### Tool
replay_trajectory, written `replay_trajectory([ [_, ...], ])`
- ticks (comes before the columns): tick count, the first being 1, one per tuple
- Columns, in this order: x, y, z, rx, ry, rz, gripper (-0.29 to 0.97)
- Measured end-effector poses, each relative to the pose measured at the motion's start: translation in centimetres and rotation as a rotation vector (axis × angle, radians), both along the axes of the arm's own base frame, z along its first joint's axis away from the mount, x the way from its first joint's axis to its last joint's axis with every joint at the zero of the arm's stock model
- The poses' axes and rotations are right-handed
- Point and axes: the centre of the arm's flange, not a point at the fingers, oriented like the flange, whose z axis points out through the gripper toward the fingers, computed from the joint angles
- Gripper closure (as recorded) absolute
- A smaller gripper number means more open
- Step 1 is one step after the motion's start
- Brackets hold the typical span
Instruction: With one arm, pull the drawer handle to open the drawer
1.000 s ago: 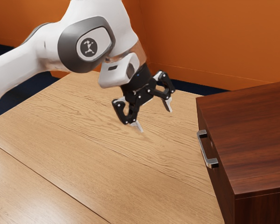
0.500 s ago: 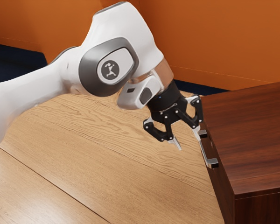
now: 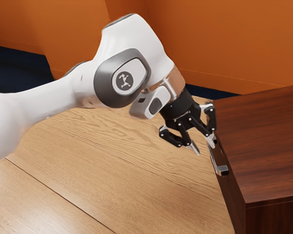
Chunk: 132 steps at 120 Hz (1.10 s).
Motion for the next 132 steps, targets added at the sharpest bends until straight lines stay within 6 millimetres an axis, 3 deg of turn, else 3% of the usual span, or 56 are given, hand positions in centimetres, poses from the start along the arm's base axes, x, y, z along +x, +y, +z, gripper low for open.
replay_trajectory([
  [27,0.6,-0.1,-2.8,0.002,0.028,-0.025,0.53],
  [51,-0.1,0.0,-3.7,-0.019,0.029,-0.034,0.60],
  [73,-3.0,2.2,-3.9,-0.026,-0.003,-0.001,0.71],
  [112,-6.9,7.8,-4.0,-0.031,-0.036,0.081,0.76],
  [132,-9.2,9.5,-3.7,-0.031,-0.049,0.098,0.77],
])
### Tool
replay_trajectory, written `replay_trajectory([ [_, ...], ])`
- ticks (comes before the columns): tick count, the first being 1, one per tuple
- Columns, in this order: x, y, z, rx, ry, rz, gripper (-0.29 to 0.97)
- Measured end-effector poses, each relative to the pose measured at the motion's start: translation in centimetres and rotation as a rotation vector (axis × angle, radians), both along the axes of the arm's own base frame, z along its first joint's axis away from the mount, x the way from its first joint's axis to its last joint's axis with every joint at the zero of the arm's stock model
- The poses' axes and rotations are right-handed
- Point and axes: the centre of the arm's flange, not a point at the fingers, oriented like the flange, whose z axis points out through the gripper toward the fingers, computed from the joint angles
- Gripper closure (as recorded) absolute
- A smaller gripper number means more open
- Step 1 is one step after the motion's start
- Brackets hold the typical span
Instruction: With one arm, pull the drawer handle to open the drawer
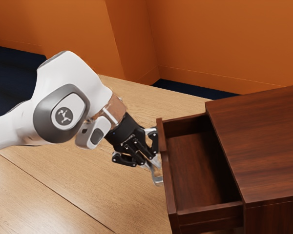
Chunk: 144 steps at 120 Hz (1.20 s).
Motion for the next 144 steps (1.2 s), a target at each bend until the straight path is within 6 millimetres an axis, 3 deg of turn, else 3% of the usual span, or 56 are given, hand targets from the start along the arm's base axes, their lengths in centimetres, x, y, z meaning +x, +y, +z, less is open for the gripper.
replay_trajectory([
  [26,-3.2,1.3,-0.2,-0.008,-0.009,-0.002,0.77],
  [57,-4.5,2.2,0.4,-0.014,-0.030,-0.006,0.77],
  [99,-4.6,2.8,1.2,-0.006,-0.044,-0.006,0.45],
  [113,-4.7,3.1,3.8,-0.012,-0.092,-0.005,0.40],
  [121,-4.3,3.5,7.8,-0.013,-0.151,-0.004,0.39],
  [134,-2.4,3.8,16.3,0.120,-0.209,0.008,0.34],
  [139,-1.3,3.9,18.7,0.183,-0.187,0.040,0.29],
  [144,-0.5,4.4,19.8,0.228,-0.137,0.093,0.24],
])
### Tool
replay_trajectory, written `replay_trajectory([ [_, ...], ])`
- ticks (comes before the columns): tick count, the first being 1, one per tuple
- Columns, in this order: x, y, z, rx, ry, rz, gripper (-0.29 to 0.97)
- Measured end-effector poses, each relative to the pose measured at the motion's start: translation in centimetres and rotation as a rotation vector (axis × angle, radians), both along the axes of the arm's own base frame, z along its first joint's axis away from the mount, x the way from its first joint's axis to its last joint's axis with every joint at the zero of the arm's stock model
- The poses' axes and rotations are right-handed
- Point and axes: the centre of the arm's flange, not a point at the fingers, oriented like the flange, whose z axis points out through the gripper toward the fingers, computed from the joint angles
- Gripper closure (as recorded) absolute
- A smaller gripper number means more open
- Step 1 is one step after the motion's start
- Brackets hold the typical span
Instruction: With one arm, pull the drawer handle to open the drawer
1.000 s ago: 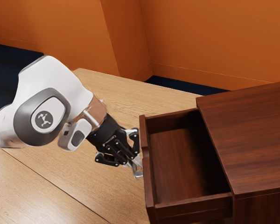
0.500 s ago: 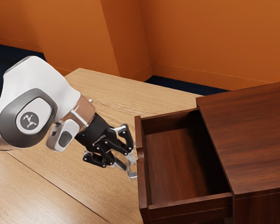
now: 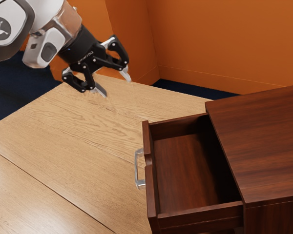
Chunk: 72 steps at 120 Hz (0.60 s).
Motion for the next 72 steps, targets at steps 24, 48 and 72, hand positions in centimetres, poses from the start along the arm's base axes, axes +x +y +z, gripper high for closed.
replay_trajectory([
  [24,0.7,3.1,-1.8,0.027,0.236,0.412,0.09],
  [48,0.4,3.9,-2.8,-0.023,0.330,0.705,0.04],
  [72,-0.4,5.8,-2.9,-0.077,0.358,0.940,0.01],
])
